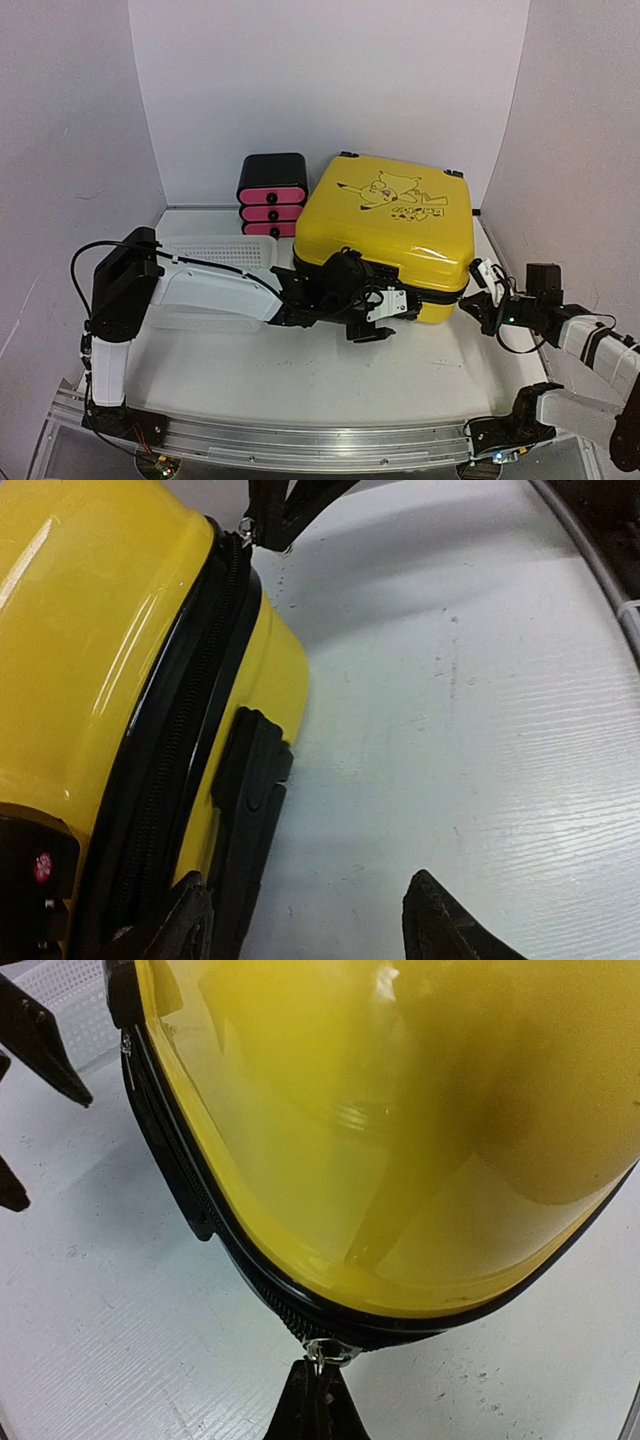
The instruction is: Open, take out, and arrange the luggage
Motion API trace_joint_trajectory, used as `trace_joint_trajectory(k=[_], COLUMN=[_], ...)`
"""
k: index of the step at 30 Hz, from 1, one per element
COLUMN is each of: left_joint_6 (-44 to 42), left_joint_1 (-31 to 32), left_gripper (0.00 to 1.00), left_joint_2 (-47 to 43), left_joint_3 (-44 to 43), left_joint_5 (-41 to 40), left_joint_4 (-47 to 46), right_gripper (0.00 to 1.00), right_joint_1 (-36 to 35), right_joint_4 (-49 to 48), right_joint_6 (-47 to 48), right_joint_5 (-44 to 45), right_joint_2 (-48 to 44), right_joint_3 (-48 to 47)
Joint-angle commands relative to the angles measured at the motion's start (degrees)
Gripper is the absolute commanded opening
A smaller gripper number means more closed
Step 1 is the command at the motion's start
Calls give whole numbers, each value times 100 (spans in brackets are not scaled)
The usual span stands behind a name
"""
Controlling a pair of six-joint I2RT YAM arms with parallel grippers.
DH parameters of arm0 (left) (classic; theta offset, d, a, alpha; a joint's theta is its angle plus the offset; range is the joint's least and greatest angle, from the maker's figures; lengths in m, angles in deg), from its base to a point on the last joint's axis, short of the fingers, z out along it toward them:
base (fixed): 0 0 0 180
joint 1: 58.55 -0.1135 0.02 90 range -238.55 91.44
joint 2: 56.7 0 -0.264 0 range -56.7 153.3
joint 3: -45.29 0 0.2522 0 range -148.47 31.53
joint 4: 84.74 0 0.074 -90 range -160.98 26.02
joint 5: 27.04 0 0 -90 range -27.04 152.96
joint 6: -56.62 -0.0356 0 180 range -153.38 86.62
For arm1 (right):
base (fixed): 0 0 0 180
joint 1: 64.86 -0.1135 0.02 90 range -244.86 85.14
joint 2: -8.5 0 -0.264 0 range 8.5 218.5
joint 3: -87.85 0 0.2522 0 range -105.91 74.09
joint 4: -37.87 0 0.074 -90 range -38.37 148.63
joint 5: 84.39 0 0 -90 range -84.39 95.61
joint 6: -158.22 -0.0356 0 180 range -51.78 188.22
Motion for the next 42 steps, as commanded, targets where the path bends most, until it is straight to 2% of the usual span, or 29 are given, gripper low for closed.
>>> trace_joint_trajectory(k=[1,6,15,19,21,24,26,33,36,38,42], left_joint_6=[-455,-754,-993,-1088,-1005,-812,-785,-570,-568,-571,-581], left_joint_1=[-19,-22,-82,-89,-170,-293,-366,-735,-818,-851,-867], left_gripper=[65,54,54,52,49,43,37,19,15,14,13], left_joint_2=[328,791,1368,1476,1480,1371,1318,1058,944,861,866], left_joint_3=[-569,-961,-1454,-1396,-1290,-1019,-831,-334,-154,-29,50], left_joint_5=[-620,-911,-1590,-1723,-1735,-1643,-1709,-1738,-1747,-1703,-1679], left_joint_4=[-36,344,397,513,575,637,666,696,695,693,695], right_gripper=[0,0,0,0,0,0,0,0,0,0,0], right_joint_1=[-96,-105,-116,-119,-84,311,549,886,907,915,932], right_joint_4=[-366,-358,-350,-357,-388,-438,-453,-428,-283,-114,407], right_joint_6=[-95,-104,-87,8,170,283,341,106,-58,-91,260], right_joint_5=[-576,-604,-581,-471,-509,-1186,-1421,-1157,-712,-11,518], right_joint_2=[-389,-394,-483,-549,-321,325,383,412,549,578,651], right_joint_3=[-44,-77,-35,-50,-79,-296,-261,-287,-417,-513,-785])
